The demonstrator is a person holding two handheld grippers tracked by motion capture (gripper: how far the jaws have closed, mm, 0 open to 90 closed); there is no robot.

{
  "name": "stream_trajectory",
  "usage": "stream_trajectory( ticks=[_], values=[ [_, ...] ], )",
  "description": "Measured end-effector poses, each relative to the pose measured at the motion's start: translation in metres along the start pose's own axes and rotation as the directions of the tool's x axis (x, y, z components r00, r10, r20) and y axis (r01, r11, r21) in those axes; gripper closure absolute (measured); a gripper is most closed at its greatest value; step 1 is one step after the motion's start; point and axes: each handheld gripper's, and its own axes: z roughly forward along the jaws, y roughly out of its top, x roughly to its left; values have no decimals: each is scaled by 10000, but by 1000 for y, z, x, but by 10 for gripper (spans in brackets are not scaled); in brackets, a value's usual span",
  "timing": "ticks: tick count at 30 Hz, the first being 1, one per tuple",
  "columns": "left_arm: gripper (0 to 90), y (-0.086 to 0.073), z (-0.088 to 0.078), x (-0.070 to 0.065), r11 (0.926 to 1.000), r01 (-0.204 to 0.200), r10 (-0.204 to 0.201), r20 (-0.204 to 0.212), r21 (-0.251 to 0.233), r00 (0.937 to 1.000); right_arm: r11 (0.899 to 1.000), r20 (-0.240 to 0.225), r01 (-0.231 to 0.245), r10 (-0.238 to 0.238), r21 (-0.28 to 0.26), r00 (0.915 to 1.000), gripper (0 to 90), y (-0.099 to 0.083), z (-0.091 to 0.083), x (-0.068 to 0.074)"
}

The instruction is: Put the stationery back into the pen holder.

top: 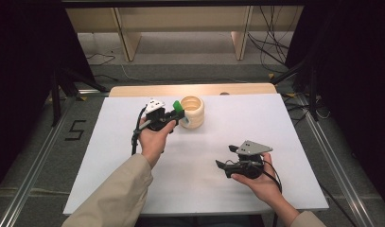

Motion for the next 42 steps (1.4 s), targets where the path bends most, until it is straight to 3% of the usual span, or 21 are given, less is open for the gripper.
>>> stream_trajectory(
  ticks=[19,42],
  values=[
    [749,6,5,4,9996,-265,265,-189,35,9995,9965,-513,-791,805,286,9954,227,-14,-14,-5],
    [749,15,14,6,9991,-424,422,-395,-34,9983,9951,-641,-907,931,391,9936,223,-22,-20,-5]
  ],
)
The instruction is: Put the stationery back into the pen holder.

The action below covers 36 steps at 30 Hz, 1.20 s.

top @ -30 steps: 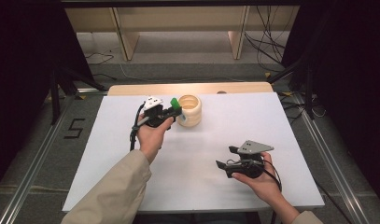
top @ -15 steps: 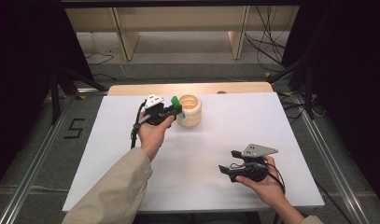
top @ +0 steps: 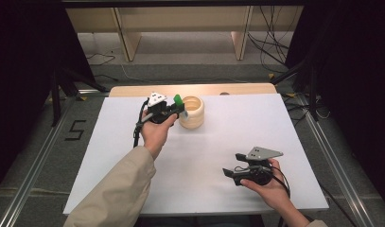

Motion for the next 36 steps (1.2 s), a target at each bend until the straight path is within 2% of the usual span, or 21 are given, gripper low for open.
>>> stream_trajectory(
  ticks=[36],
  values=[
    [749,20,10,1,9998,-59,57,-114,-177,9999,10000,57,37,-37,8,10000,224,-1,0,-1]
  ],
)
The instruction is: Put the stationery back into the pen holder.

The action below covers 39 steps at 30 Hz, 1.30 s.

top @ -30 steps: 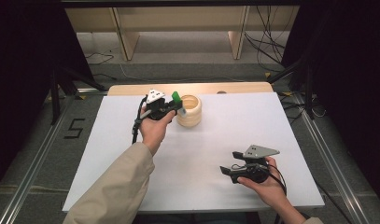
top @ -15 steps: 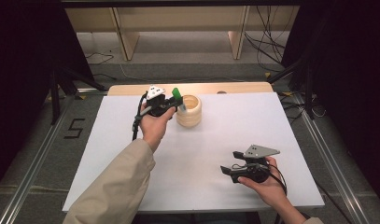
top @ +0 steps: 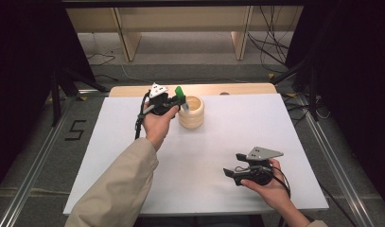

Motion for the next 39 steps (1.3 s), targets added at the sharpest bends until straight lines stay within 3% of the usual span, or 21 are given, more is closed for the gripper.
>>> stream_trajectory(
  ticks=[39],
  values=[
    [748,4,25,0,9999,-141,142,-248,27,9996,10000,-46,73,-73,56,10000,224,0,0,0]
  ],
)
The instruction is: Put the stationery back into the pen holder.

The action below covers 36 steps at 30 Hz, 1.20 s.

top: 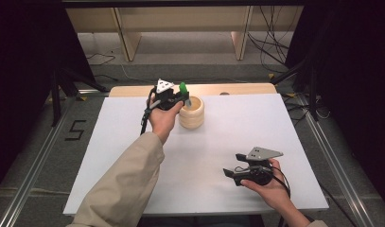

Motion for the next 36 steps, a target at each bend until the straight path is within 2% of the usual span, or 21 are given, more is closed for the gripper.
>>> stream_trajectory(
  ticks=[15,24,36],
  values=[
    [747,-8,13,-5,9977,-661,663,-137,170,9977,10000,0,23,-23,7,10000,224,0,0,0],
    [746,-13,21,-5,9967,-730,738,-224,342,9970,10000,-34,38,-38,-3,10000,224,0,0,0],
    [746,-21,29,-7,9922,-1034,1060,-346,690,9938,10000,-51,67,-67,-3,10000,224,0,1,0]
  ],
)
